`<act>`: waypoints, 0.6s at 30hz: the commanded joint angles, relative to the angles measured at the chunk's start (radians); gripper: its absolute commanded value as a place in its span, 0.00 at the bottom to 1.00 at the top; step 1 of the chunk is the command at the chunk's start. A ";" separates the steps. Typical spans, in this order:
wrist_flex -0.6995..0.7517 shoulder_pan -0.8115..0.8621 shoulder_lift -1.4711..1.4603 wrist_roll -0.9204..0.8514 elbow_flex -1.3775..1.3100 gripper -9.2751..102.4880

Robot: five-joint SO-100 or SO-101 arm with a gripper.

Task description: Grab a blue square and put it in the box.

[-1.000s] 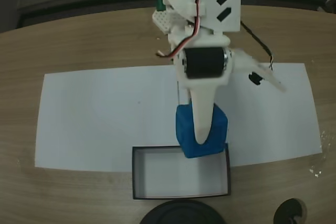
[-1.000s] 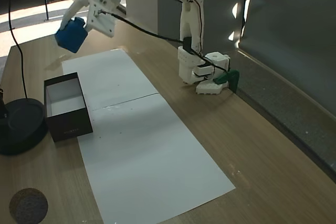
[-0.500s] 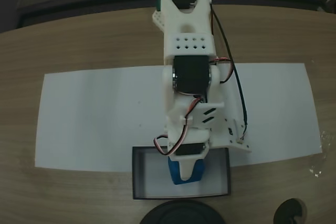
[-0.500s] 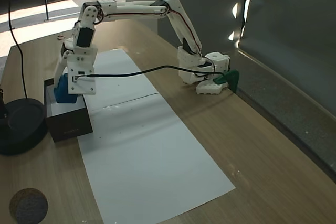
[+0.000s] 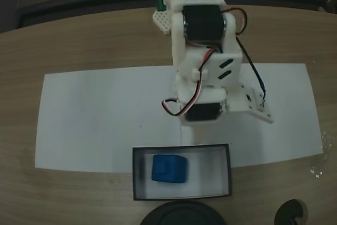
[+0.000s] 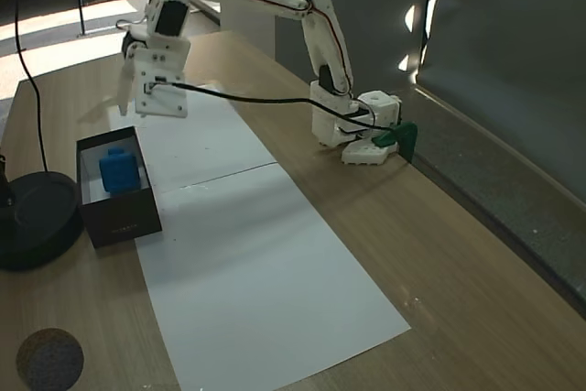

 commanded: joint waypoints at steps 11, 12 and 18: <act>0.141 -0.101 1.039 0.006 0.293 0.10; 0.140 -0.101 1.114 0.006 0.368 0.10; -0.005 -0.100 1.568 -0.071 0.877 0.09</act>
